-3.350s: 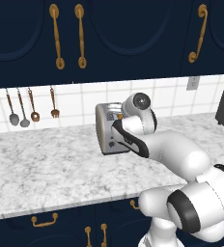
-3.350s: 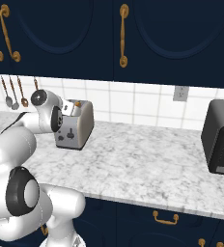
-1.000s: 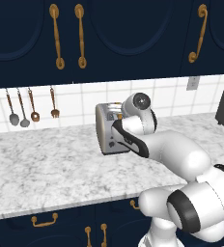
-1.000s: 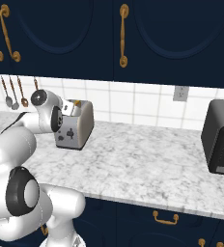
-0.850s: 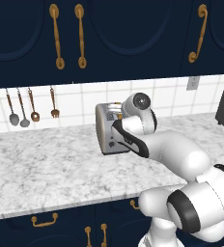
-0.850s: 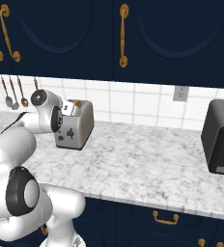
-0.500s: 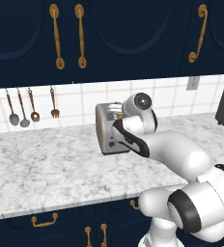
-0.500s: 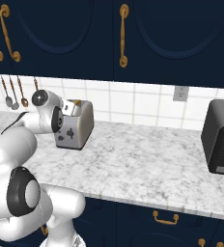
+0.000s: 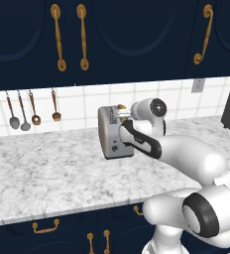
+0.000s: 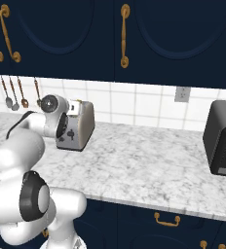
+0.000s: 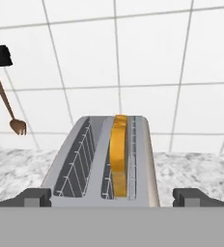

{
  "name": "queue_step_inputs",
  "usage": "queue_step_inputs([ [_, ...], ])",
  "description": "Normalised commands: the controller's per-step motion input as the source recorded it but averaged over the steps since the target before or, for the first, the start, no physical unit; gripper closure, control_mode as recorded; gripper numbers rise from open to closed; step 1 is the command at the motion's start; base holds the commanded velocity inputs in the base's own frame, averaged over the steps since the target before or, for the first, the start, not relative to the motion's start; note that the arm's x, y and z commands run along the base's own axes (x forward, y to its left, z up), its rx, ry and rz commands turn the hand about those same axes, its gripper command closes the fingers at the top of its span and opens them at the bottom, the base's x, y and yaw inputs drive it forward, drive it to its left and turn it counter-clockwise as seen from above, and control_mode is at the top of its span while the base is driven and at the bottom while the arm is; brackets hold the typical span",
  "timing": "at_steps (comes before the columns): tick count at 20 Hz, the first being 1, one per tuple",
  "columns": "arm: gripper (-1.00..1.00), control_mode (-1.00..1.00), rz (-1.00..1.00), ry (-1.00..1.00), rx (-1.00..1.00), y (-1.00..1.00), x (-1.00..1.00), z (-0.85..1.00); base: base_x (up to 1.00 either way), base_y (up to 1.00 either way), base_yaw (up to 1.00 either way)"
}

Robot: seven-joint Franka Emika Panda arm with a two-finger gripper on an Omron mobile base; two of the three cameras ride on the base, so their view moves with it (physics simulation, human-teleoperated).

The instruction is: Start the toaster. Once the lever pops up, take the bread to the plate on the dining counter.

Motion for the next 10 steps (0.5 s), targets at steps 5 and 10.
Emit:
queue_step_inputs([
  [5, -1.00, -1.00, -0.01, -0.01, 0.01, -0.06, 0.06, -0.07, 0.00, 0.00, 0.00],
  [10, -1.00, -1.00, 0.00, -0.03, 0.00, 0.00, 0.05, 0.00, 0.00, 0.00, 0.00],
])
